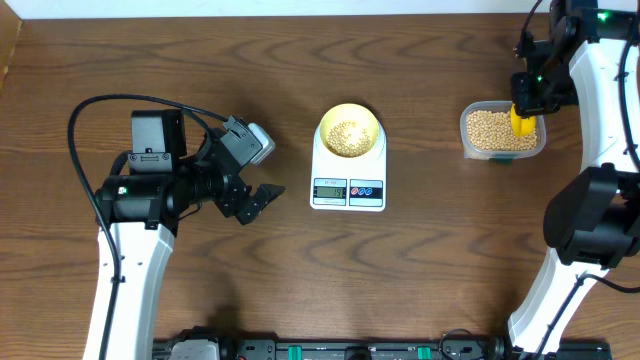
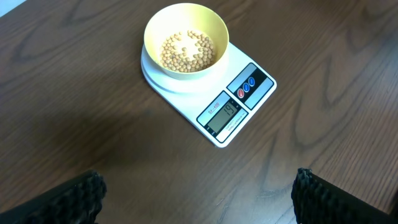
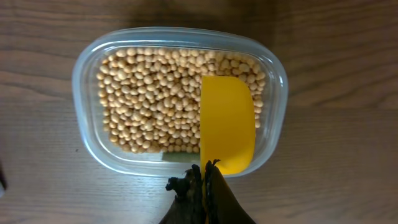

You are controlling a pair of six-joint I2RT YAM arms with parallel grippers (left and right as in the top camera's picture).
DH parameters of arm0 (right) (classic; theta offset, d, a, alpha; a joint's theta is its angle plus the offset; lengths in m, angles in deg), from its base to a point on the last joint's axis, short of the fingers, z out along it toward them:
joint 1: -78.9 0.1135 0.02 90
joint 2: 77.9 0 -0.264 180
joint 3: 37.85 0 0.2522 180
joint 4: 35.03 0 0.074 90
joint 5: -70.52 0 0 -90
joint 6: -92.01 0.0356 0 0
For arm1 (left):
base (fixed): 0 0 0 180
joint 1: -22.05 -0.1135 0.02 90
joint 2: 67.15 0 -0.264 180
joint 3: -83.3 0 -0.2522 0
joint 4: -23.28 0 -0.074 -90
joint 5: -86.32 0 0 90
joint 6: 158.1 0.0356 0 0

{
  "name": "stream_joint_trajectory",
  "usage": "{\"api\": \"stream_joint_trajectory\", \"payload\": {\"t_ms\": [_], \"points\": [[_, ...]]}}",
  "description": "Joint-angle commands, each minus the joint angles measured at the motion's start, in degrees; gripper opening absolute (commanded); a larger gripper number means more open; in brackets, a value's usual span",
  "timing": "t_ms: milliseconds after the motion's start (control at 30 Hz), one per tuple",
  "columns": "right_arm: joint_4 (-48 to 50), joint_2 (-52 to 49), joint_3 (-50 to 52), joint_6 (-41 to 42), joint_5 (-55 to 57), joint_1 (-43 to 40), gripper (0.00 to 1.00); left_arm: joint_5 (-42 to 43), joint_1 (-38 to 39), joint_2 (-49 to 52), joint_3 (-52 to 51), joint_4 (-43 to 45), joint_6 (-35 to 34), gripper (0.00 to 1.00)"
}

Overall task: Scoop item into bowl and weigh 50g on scale
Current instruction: 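Lower the scoop into the soybeans with the right gripper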

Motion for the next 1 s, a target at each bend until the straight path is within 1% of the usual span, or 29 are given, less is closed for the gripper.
{"api": "stream_joint_trajectory", "payload": {"t_ms": [0,400,600,667,767,967], "points": [[0.04,-1.14,0.37,0.66,2.25,0.37,0.01,0.52,-0.33,0.0,0.26,0.02,0.98,0.98],[0.28,-4.66,0.39,0.63,0.92,0.83,0.01,0.52,-0.33,0.0,0.26,0.02,0.98,0.98],[0.55,-7.65,0.42,0.39,-8.22,0.81,0.01,0.52,-0.33,0.0,0.26,0.02,0.98,0.99],[0.48,-8.61,0.42,-0.9,-12.26,0.81,0.01,0.52,-0.33,0.0,0.26,0.02,0.98,0.97],[0.31,-9.79,0.42,-1.97,-17.44,0.59,0.01,0.52,-0.33,0.0,0.26,0.02,0.98,0.98],[-0.07,-10.03,0.42,-1.92,-22.62,-0.83,0.01,0.52,-0.33,0.0,0.26,0.02,0.98,0.97]]}}
